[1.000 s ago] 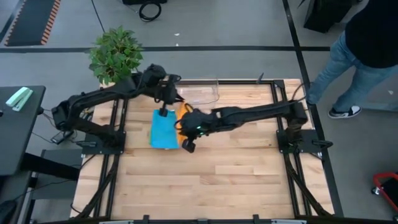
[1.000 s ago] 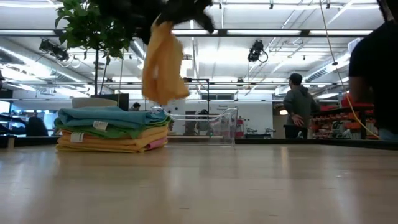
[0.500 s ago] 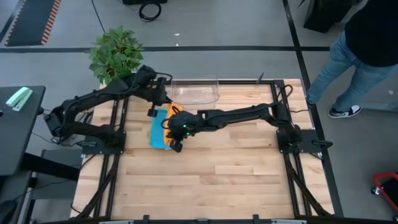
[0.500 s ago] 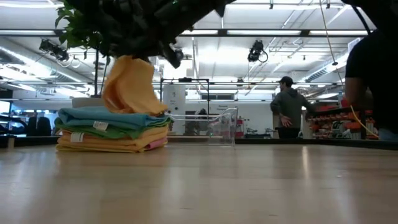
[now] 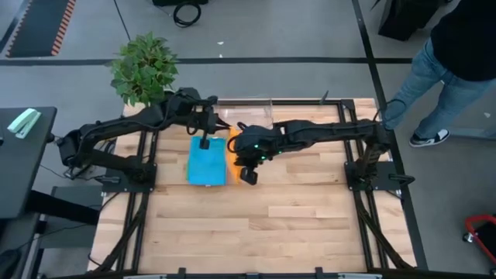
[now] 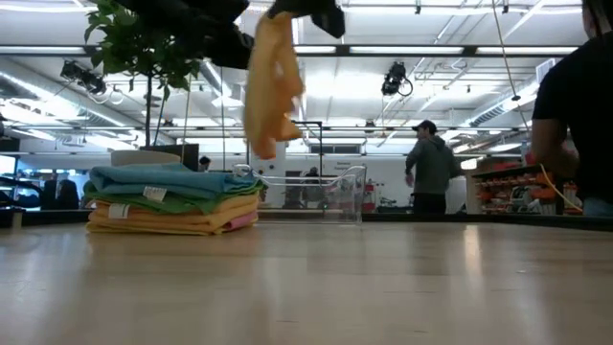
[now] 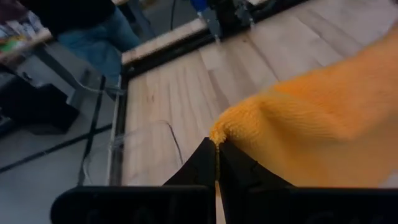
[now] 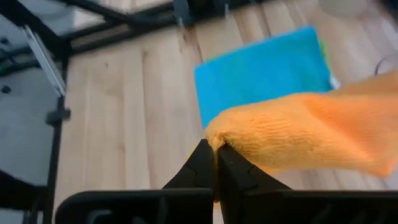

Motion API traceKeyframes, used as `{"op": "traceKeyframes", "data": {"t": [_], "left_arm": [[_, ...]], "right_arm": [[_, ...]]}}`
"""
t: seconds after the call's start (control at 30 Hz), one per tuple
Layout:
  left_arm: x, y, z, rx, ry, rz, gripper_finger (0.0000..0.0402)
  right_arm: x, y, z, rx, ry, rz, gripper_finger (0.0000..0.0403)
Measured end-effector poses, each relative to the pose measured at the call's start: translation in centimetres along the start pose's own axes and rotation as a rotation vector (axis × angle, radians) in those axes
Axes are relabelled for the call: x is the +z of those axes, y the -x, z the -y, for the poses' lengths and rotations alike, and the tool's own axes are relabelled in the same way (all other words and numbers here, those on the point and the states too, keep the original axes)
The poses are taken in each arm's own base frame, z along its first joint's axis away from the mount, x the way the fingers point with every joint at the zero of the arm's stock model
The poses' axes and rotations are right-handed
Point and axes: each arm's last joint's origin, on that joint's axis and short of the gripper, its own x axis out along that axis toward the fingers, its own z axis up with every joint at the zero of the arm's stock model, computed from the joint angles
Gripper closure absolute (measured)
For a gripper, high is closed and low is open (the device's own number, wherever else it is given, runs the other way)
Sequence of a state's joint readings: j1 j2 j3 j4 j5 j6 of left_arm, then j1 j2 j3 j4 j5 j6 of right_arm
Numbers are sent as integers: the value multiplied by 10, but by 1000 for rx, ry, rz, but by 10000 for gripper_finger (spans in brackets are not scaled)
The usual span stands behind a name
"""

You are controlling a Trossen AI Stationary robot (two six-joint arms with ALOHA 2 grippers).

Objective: Fold microfiber towels
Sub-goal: Stack the folded orange microfiber cloth on top of the folded blue microfiber cloth

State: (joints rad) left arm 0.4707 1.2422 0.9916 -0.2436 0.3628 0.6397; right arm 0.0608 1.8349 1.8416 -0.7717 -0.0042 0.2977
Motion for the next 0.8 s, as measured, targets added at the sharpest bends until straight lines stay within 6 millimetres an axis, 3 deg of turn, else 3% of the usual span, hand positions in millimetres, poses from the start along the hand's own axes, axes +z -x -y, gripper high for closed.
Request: {"op": "traceKeyframes", "data": {"t": [0.17,0.37,0.57,0.8], "left_arm": [[-6,-14,-5,5,6,-8,393],[-30,-26,-15,-26,63,-88,393],[-56,-12,-16,-68,146,-189,393],[-77,12,5,-69,152,-233,393]], "right_arm": [[-8,-11,0,-33,-11,-63,398],[-10,-53,4,-60,-31,-54,398],[-12,-99,11,-16,-48,-10,398],[-5,-123,14,62,-62,97,398]]}}
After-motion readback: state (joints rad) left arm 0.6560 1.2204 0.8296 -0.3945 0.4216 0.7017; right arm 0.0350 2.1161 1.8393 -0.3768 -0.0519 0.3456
